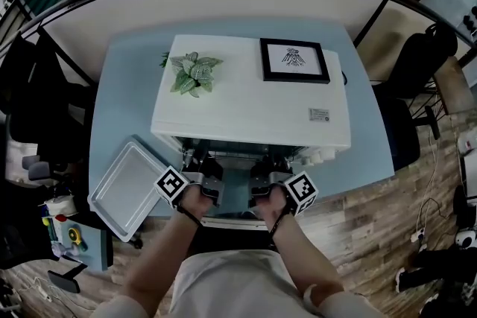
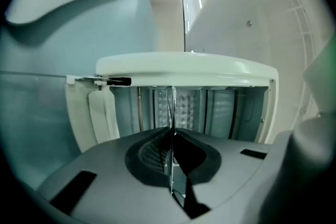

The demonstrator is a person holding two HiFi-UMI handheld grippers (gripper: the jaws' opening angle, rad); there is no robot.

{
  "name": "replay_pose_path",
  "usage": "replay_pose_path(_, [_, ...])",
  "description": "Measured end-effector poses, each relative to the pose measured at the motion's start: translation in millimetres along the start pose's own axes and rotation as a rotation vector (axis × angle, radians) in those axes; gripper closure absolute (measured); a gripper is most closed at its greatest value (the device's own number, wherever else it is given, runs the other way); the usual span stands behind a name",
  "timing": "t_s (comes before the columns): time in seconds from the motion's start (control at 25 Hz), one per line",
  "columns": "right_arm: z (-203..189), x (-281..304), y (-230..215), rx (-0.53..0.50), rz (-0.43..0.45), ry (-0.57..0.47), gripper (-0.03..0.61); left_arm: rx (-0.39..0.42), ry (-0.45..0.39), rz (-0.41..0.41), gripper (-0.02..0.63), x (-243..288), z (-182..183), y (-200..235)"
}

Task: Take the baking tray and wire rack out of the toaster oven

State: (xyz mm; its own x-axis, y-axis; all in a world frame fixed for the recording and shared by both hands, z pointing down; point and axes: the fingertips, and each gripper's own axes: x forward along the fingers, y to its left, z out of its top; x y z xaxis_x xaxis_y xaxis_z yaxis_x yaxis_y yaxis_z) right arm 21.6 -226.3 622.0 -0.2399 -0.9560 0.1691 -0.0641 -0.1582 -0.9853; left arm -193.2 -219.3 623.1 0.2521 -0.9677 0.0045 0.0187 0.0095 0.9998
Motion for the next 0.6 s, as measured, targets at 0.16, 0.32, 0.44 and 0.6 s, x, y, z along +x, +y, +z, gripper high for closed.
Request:
replay_pose_path(0.16, [-8, -23, -2, 0.020, -0.022, 0.015, 0.561, -0.009, -0.003, 0.030, 0.606, -25, -6, -3])
replay_pose_path(0.32, [-13, -48, -3, 0.010, -0.054, 0.040, 0.561, -0.005, 0.018, 0.050, 0.606, -48, -14, -7])
replay_pose_path(0.44, [-16, -65, -2, -0.002, -0.078, 0.062, 0.561, -0.018, 0.032, 0.068, 0.606, -63, -21, -11])
replay_pose_path(0.6, [-25, -80, -1, 0.002, -0.102, 0.083, 0.561, -0.024, 0.026, 0.090, 0.607, -80, -20, -14])
